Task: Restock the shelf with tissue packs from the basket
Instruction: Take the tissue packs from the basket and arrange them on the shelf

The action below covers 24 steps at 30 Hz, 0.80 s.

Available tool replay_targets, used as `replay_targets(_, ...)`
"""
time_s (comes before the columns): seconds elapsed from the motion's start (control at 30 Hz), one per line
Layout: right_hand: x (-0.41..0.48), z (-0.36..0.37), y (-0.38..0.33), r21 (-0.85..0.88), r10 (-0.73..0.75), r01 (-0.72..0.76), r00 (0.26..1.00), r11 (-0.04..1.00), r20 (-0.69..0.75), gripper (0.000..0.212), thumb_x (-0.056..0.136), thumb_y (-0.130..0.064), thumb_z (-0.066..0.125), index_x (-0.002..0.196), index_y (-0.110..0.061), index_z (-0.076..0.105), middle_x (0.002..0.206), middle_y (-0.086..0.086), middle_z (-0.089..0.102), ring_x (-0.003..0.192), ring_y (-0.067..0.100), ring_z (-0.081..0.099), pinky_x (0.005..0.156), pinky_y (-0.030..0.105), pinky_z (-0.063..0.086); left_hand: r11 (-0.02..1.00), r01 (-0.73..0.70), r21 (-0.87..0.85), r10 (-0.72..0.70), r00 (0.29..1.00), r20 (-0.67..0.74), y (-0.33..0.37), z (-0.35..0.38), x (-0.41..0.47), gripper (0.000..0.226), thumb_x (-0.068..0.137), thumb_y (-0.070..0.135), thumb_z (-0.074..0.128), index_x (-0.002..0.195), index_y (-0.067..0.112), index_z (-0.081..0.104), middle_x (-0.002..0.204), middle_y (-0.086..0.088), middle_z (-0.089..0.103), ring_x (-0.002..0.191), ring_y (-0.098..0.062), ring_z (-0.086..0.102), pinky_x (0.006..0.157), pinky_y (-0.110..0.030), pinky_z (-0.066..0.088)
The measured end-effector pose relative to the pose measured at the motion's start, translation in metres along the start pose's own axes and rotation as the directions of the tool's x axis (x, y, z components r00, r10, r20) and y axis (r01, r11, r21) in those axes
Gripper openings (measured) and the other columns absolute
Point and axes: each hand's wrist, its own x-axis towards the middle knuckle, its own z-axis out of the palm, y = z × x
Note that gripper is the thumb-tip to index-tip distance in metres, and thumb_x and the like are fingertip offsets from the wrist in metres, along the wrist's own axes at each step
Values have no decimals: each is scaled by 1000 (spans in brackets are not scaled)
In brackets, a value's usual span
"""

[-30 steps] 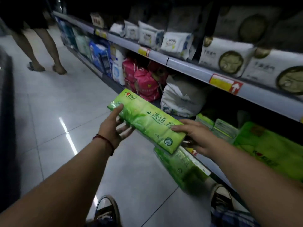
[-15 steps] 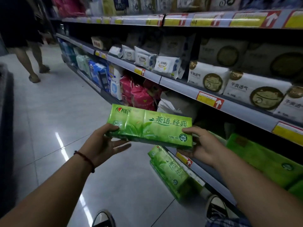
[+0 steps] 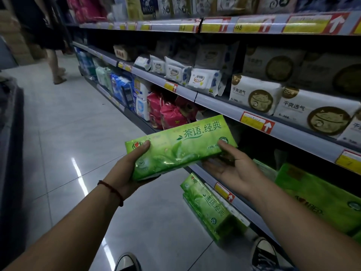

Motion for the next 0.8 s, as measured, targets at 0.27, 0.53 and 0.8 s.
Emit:
replay_targets(0.27,8,-10,-2,-88,-89,80,990,993,-105,43,84,-18,81,124,-12,68,119,13,72,97,38,75,93,57,58,962,99,256,-142,977,159,-4,-8,-2,59,69,31,89,123,17,72,123,-15,74,101,-29,74,89,-44,62)
replay_targets(0.53,4,-9,9,-360,53,-53,999,931,-12,38,84,-18,81,117,-4,69,117,18,71,93,44,73,86,59,60,959,98,265,-169,950,261,-20,-3,0,70,61,23,96,122,0,70,120,-26,73,101,-33,75,83,-43,64)
replay_targets(0.8,8,-30,21,-375,87,-108,994,921,-71,41,85,1,77,124,0,63,117,24,72,96,43,74,76,53,63,918,257,301,-341,899,274,-32,12,5,46,83,-3,75,128,-2,64,120,-27,72,89,-32,76,83,-44,65)
